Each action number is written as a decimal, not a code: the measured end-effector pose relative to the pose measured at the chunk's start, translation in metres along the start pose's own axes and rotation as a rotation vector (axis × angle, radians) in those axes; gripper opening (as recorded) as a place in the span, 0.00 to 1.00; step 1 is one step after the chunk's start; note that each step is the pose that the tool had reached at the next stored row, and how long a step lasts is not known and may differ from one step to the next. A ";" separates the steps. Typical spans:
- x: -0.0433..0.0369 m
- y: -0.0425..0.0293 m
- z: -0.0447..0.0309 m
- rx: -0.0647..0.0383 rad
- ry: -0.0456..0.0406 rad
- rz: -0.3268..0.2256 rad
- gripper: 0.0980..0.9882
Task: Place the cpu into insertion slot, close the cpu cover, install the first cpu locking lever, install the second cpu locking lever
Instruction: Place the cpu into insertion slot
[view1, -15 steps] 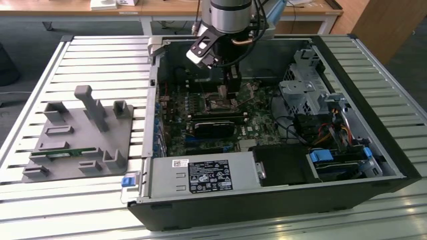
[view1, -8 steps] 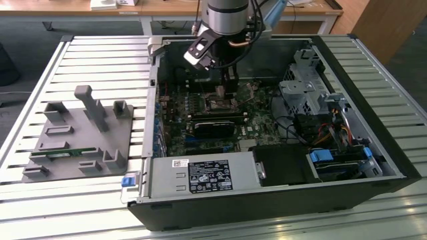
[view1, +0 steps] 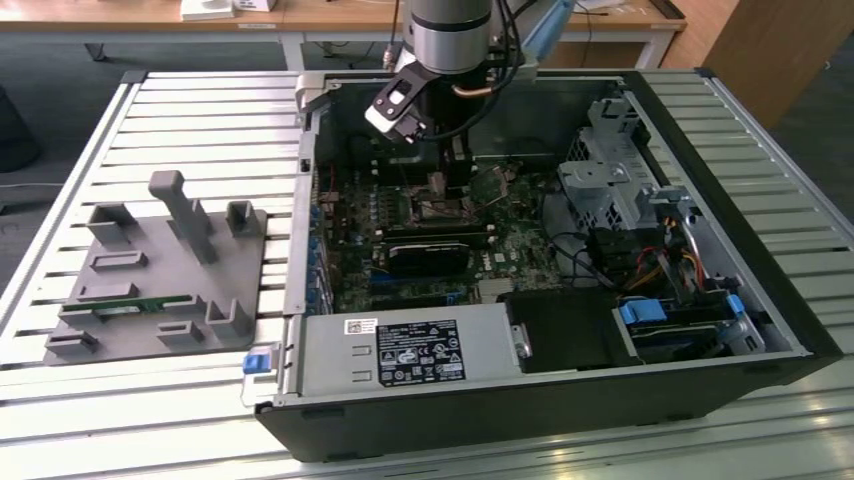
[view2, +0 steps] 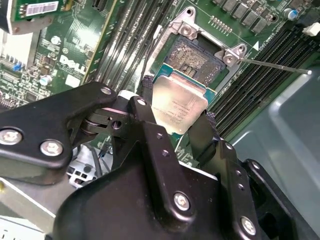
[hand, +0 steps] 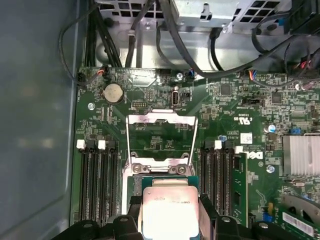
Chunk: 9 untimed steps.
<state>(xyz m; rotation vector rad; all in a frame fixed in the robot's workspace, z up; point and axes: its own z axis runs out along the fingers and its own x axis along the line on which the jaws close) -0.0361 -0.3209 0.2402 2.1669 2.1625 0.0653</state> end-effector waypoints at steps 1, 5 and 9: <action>0.0001 -0.0007 0.0012 0.000 0.0003 0.000 0.49; 0.0007 -0.0059 0.0056 0.000 0.0007 0.001 0.49; 0.0015 -0.0084 0.0100 0.000 0.0001 0.008 0.49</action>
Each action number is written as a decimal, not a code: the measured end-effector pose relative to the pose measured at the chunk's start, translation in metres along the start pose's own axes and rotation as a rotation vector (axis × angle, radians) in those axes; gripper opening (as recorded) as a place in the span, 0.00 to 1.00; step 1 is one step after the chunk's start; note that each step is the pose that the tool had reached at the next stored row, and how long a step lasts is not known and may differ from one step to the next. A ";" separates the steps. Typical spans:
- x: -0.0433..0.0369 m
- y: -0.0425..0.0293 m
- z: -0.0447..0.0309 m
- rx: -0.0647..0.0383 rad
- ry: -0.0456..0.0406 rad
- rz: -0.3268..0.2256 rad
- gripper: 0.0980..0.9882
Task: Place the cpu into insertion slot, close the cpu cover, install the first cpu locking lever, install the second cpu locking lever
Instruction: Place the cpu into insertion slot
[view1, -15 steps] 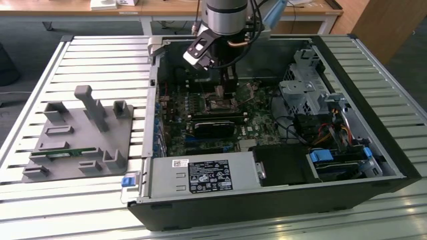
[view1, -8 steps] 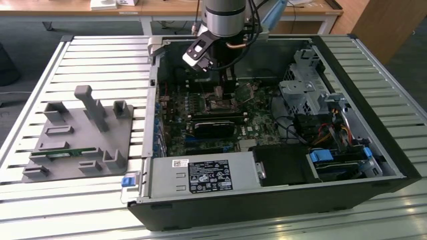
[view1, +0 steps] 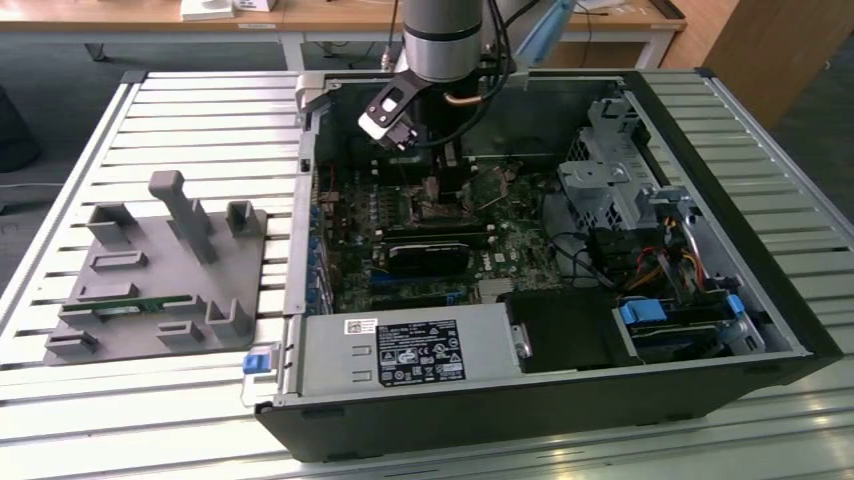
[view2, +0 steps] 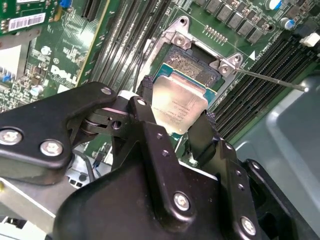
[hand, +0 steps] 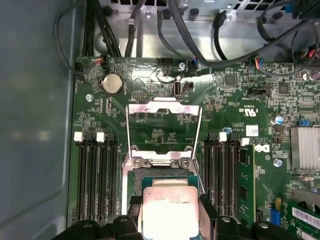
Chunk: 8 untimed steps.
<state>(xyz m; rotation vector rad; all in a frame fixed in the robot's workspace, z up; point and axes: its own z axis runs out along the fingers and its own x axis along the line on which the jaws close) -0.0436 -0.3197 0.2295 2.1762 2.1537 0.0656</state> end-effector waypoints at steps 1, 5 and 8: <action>0.0002 -0.0003 0.0012 0.000 -0.0004 0.004 0.49; 0.0005 -0.0007 0.0053 0.000 -0.0005 0.013 0.49; 0.0007 -0.0011 0.0095 0.000 0.0009 0.013 0.49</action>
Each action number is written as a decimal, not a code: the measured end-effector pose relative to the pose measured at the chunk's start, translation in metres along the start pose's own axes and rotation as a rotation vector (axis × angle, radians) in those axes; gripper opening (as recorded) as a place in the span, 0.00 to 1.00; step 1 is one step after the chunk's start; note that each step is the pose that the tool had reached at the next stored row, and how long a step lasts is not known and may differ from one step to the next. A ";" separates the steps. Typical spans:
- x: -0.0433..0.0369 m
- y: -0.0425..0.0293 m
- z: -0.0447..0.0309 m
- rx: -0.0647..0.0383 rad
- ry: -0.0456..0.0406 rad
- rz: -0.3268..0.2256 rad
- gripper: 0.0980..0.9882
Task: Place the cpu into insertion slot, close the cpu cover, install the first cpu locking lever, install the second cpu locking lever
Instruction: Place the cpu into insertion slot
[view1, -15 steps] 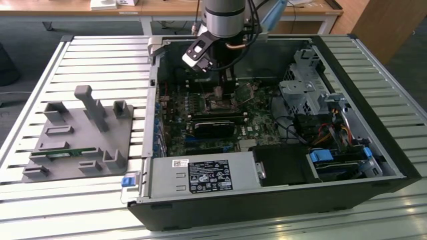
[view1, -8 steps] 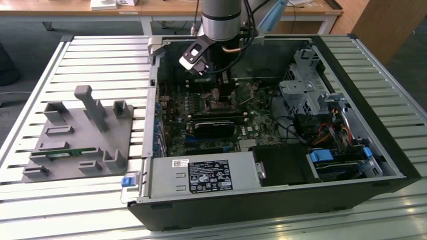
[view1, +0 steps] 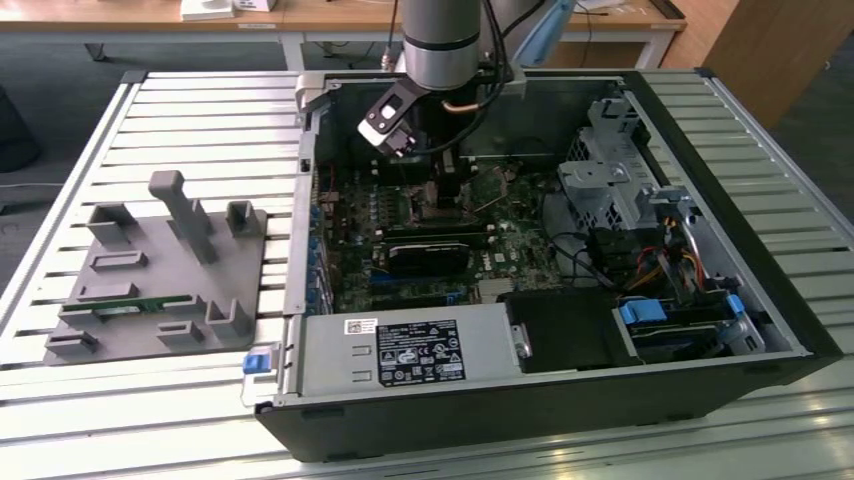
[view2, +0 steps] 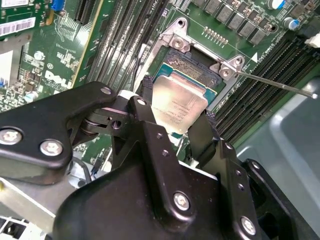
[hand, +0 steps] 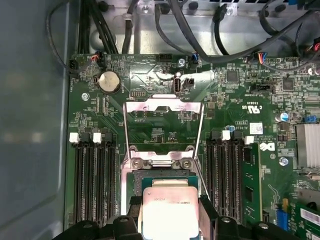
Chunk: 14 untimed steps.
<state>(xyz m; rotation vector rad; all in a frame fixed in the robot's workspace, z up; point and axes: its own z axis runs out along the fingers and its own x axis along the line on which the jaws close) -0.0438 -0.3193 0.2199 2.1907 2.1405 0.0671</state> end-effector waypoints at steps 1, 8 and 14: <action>0.0001 -0.0001 0.0013 0.000 0.0004 0.000 0.49; 0.0004 -0.0008 0.0069 0.000 0.0005 0.000 0.49; 0.0005 -0.0018 0.0099 0.000 0.0005 0.001 0.49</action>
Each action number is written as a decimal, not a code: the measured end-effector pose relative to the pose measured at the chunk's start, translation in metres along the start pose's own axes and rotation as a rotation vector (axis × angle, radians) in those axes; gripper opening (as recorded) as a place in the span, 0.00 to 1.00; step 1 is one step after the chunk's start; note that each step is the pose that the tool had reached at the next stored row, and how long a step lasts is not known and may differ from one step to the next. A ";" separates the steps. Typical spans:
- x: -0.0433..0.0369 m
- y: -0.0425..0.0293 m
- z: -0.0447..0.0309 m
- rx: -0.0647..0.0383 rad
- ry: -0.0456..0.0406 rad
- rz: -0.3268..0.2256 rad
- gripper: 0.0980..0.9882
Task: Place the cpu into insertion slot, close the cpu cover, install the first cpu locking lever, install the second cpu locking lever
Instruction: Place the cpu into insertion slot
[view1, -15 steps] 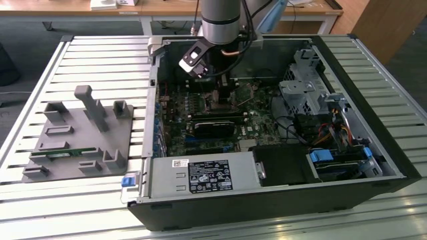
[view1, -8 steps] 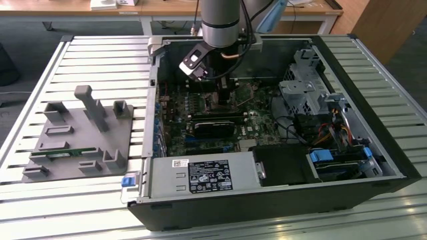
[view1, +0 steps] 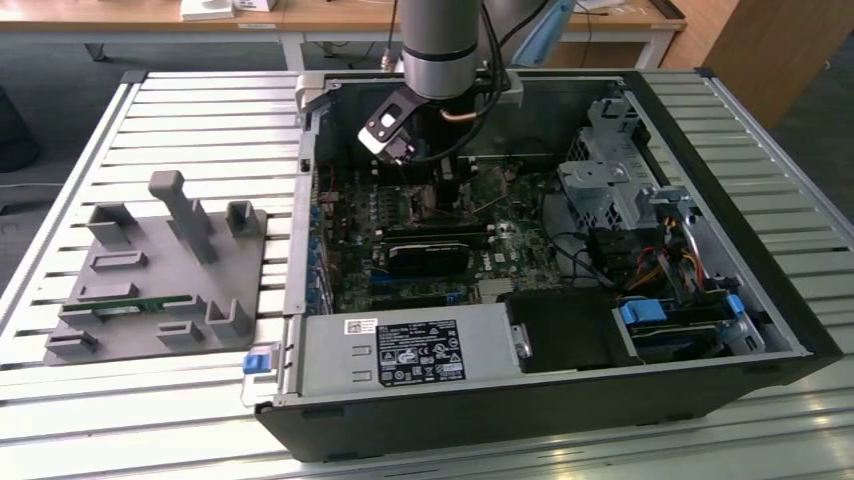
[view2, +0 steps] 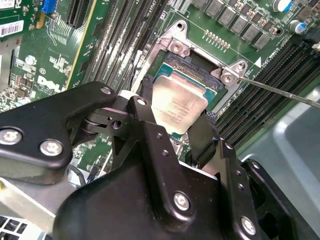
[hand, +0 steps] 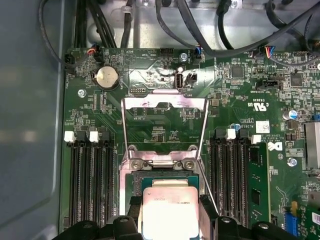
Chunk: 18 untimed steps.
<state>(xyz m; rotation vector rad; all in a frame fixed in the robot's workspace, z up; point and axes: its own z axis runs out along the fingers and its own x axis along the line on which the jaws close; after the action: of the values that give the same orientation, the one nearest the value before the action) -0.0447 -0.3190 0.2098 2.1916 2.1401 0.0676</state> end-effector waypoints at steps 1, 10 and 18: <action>0.0001 -0.0003 0.0006 0.000 -0.0001 0.002 0.49; 0.0009 -0.0017 0.0067 0.000 0.0001 0.004 0.49; 0.0020 -0.0020 0.0098 0.000 0.0047 0.005 0.49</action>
<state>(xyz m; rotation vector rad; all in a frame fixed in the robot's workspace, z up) -0.0458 -0.3172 0.1999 2.1986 2.1377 0.0729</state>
